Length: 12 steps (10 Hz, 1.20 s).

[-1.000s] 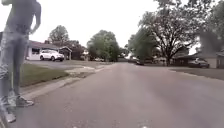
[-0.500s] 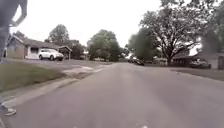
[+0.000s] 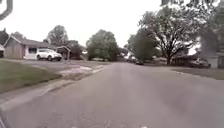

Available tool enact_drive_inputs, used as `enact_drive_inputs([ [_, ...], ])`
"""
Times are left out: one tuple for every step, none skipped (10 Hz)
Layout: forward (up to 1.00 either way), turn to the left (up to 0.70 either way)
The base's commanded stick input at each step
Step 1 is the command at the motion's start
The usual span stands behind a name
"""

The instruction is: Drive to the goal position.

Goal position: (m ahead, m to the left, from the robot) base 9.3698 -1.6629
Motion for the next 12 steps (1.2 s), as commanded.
enact_drive_inputs([
  [0.70,0.00],
  [0.70,0.00],
  [0.70,0.00],
  [0.70,0.00],
  [0.70,0.00],
  [0.70,-0.01],
  [0.70,-0.10],
  [0.70,-0.20],
  [0.70,-0.29],
  [0.70,-0.08],
  [0.70,0.00],
  [0.70,0.00],
])
